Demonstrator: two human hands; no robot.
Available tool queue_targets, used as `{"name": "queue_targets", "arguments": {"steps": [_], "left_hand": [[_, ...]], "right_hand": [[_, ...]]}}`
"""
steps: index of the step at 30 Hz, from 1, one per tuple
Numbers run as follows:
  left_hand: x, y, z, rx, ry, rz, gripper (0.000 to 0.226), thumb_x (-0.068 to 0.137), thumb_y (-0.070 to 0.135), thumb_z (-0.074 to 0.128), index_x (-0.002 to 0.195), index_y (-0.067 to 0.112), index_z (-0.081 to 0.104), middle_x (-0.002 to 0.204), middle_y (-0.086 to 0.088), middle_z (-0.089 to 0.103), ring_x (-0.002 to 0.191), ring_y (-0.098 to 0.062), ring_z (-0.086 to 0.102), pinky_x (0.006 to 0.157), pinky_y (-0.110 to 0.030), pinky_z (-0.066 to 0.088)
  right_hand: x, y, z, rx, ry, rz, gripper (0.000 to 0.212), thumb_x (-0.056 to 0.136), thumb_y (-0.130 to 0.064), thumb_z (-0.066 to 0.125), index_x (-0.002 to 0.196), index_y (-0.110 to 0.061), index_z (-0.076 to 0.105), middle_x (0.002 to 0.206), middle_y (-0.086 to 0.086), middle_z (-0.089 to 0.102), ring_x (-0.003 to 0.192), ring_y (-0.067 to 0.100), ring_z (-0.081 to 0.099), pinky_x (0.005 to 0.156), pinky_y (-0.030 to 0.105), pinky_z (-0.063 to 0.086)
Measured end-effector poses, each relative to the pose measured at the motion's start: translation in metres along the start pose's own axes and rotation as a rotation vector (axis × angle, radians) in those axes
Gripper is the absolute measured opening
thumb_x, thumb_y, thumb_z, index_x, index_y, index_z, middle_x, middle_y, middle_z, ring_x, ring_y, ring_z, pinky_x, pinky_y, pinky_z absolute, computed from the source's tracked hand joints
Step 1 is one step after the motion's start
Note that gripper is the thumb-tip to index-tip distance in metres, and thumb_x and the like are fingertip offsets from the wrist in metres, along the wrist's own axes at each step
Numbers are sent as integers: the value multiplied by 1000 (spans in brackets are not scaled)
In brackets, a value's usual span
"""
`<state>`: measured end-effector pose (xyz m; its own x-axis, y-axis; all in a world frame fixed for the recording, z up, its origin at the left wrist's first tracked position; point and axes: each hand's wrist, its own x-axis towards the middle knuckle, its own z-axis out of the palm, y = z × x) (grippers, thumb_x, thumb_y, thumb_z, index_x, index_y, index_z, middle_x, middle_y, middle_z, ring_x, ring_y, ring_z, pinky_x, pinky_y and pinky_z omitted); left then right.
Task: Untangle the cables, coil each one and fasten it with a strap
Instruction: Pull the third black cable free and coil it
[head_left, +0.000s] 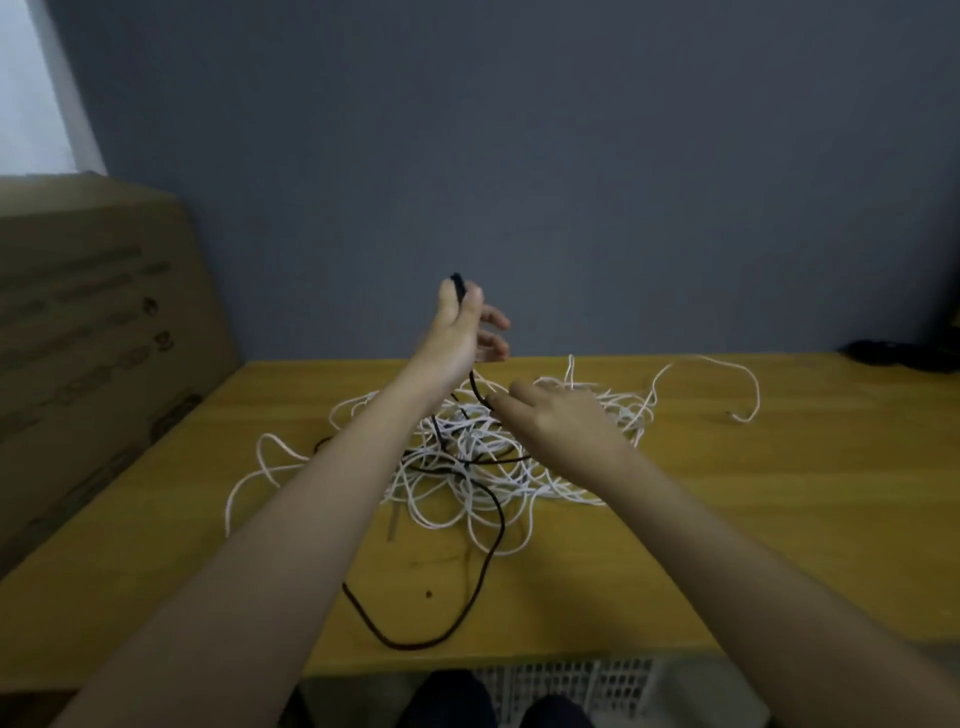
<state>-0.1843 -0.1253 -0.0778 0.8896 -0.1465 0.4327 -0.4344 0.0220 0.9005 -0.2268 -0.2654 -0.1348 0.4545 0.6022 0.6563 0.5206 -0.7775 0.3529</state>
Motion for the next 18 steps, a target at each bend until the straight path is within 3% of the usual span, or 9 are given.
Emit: {"name": "queue_targets", "arguments": {"steps": [3,5,8,10,12,15,17,18], "left_hand": [[11,-21,9,383,-156,97,13,105,29,25,100,17,29,86,2,58,58,-10,59,63,-29,54],[19,-32,18,612,-245,161,16,103,35,27,97,21,28,84,4,60,65,-17,60,69,-38,49],[34,-44,25,915,-305,203,20,102,42,27,92,25,29,77,-1,54,73,-31,56,64,-40,42],[46,-48,27,1015,-320,204,23,101,43,28,96,23,37,81,-3,57,79,-32,57,65,-40,42],[57,-47,33,1059,-326,240,33,100,47,29,100,21,49,91,-4,64,84,-29,60,70,-41,47],[74,-39,53,1127,-356,354,43,96,58,33,78,23,50,70,7,58,67,-16,57,53,-31,35],[87,-33,60,1156,-395,309,47,91,64,41,68,23,44,60,7,49,56,-9,49,49,-29,27],[94,-32,61,1157,-432,271,46,90,62,44,69,21,46,60,6,49,55,-9,47,48,-29,27]], "right_hand": [[-7,8,0,47,80,68,12,75,-11,78,83,-8,70,65,6,58,47,25,55,32,29,40],[-9,18,-1,152,101,143,8,81,-10,72,88,-5,70,70,8,62,53,29,58,36,34,43],[-9,55,-1,260,5,342,13,82,-9,69,94,-5,69,82,12,66,72,35,63,54,42,49],[-13,93,1,311,-64,555,11,82,-18,70,91,-11,70,83,8,68,80,32,63,66,41,49],[-12,123,6,328,-142,748,18,83,-35,71,84,-18,72,74,0,67,74,23,62,62,35,49],[-2,146,20,257,-212,926,41,81,-56,65,69,-17,67,62,1,60,63,21,56,50,28,36],[5,155,25,435,-194,1089,47,80,-56,65,67,-11,67,58,4,61,51,16,54,44,24,32],[8,159,26,652,-182,1190,46,81,-52,67,70,-8,70,58,6,63,43,11,52,41,21,34]]}}
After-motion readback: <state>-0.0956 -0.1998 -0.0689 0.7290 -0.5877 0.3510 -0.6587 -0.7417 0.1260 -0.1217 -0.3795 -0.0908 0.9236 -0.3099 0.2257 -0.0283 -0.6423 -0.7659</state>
